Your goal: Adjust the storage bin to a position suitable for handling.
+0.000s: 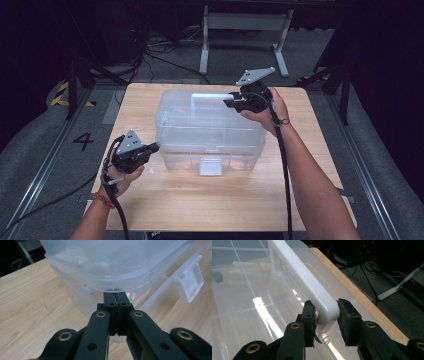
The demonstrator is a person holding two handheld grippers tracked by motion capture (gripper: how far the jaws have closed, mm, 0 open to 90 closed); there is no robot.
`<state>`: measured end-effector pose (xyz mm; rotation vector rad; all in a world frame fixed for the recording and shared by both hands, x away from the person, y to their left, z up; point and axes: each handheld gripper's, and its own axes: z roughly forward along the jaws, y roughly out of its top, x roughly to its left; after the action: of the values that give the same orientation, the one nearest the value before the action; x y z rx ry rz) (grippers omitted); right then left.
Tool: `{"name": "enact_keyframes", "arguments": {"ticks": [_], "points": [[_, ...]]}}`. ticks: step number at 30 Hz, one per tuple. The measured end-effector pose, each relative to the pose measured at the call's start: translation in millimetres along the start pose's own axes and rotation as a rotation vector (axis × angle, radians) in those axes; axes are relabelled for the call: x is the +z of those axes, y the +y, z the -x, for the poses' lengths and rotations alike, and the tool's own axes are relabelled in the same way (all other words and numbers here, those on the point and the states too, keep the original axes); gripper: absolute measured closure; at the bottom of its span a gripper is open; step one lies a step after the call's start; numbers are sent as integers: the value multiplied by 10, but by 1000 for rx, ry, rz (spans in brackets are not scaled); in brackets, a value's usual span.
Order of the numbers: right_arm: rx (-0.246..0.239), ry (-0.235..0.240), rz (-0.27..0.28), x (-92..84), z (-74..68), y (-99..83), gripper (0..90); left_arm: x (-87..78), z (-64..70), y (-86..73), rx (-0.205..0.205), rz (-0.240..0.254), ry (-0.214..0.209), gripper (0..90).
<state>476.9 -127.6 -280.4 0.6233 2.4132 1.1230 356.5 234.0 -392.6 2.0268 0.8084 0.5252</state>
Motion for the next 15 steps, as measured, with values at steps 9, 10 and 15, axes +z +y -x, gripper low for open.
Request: {"name": "enact_keyframes", "arguments": {"ticks": [9,10,15], "points": [[5,-79,49,-138,-19,-5,456,-26,-5,23,21,5,5,898],[10,-84,56,-164,-17,-10,453,-35,-10,28,25,5,9,898],[30,-108,82,-285,2,-62,446,-65,-19,59,29,-6,12,898]]}}
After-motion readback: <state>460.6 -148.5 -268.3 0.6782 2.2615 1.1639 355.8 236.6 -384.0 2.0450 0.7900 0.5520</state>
